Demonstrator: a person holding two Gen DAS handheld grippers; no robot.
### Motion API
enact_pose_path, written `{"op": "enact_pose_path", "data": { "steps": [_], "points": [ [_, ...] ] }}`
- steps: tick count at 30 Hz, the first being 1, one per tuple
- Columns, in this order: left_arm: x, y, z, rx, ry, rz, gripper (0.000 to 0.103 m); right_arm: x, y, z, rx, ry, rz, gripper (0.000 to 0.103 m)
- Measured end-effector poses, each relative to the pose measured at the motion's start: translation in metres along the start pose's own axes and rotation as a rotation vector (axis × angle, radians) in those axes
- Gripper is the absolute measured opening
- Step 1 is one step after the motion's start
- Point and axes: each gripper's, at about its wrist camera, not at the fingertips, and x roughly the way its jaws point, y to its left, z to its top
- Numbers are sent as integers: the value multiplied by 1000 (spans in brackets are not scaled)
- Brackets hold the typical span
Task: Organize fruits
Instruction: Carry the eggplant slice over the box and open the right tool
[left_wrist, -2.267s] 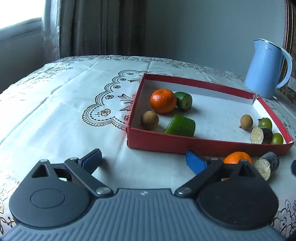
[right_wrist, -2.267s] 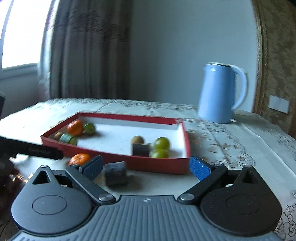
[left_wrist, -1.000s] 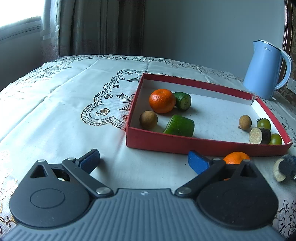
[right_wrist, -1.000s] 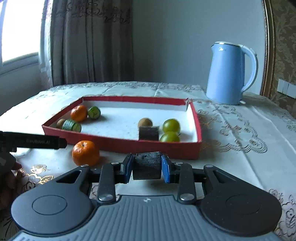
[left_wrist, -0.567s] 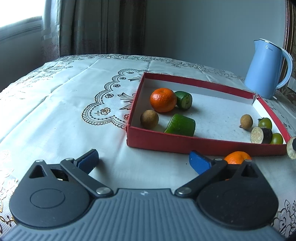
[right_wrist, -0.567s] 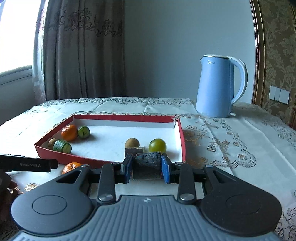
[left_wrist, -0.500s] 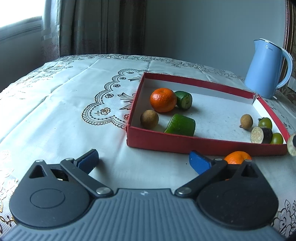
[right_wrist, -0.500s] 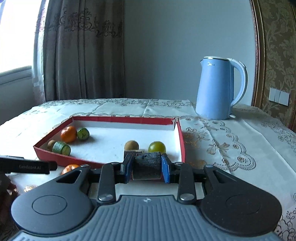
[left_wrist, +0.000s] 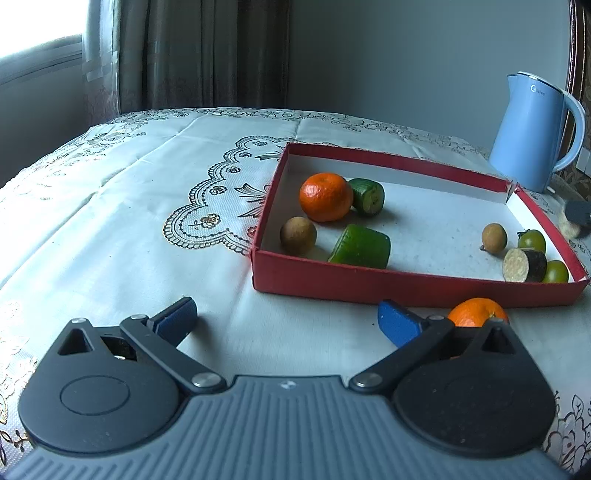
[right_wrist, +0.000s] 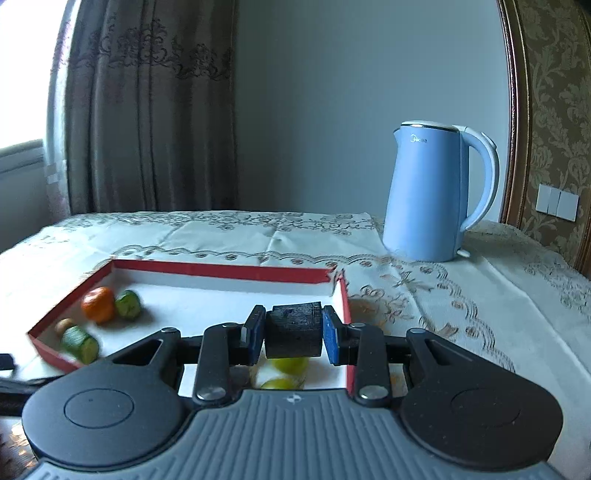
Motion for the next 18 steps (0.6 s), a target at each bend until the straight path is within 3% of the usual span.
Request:
{"op": "enact_pose_path", "data": {
  "steps": [10, 18],
  "points": [
    [0, 0, 0, 2, 1, 2, 103, 66, 5, 19, -58, 93, -4, 32],
    [1, -1, 0, 3, 2, 3, 103, 103, 9, 14, -70, 206, 0, 32]
  ]
}}
